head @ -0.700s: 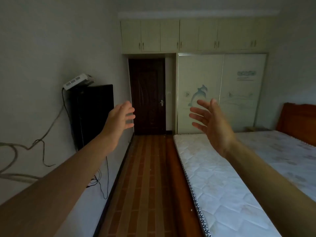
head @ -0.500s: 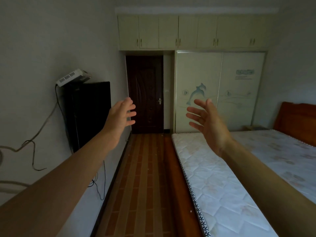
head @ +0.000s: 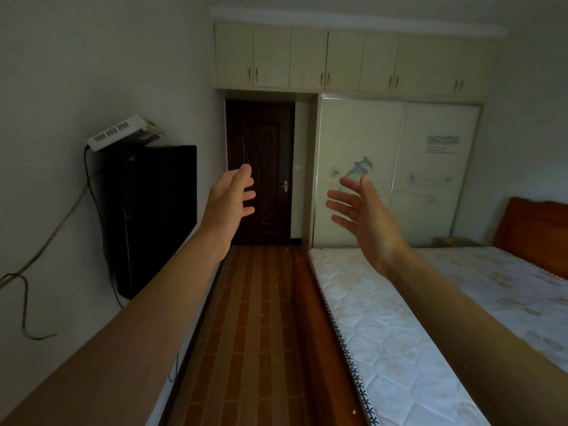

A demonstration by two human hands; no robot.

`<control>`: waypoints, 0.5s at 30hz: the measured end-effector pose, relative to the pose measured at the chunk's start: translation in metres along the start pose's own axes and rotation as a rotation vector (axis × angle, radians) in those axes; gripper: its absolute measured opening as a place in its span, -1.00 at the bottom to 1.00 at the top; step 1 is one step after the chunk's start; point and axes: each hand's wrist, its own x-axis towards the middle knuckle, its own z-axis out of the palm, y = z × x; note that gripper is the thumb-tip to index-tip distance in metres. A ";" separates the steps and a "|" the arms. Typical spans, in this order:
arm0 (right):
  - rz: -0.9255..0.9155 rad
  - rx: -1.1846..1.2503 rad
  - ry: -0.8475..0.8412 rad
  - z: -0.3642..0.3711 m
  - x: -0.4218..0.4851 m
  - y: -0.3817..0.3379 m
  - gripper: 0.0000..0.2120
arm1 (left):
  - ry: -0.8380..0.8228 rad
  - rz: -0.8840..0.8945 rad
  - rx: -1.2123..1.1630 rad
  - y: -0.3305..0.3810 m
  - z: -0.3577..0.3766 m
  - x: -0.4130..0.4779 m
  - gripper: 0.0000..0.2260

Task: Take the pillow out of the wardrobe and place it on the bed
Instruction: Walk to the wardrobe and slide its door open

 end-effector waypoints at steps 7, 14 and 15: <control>0.018 0.000 0.015 0.010 0.044 0.032 -0.48 | 0.003 -0.029 -0.029 -0.034 0.003 0.046 -0.56; 0.035 0.020 0.015 0.010 0.103 0.076 -0.46 | -0.003 -0.048 -0.006 -0.081 0.023 0.101 -0.56; 0.027 0.012 0.014 0.008 0.115 0.082 -0.47 | 0.000 -0.048 -0.005 -0.088 0.025 0.113 -0.56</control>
